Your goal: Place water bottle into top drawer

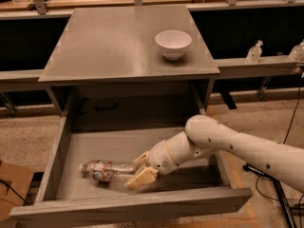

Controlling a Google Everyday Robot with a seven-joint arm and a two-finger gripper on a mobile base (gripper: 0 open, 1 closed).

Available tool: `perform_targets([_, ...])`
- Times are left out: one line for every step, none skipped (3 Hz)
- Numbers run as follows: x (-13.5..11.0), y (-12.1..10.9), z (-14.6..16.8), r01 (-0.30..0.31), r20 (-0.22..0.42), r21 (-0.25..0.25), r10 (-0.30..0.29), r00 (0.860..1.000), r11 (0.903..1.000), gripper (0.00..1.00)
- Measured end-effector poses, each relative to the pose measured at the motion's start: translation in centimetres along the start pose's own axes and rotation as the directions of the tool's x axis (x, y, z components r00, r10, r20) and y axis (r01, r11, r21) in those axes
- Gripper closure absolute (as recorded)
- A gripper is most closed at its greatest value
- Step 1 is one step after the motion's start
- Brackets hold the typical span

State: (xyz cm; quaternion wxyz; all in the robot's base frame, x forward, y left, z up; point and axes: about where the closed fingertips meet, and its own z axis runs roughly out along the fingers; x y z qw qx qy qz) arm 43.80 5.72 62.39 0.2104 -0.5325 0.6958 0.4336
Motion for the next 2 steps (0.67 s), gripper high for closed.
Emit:
perform_targets([-0.01, 0.08, 0.11, 0.001, -0.001, -0.002, -0.001, 1.0, 1.0, 0.0])
perform_targets([-0.01, 0.09, 0.11, 0.001, -0.001, -0.003, -0.001, 1.0, 1.0, 0.0])
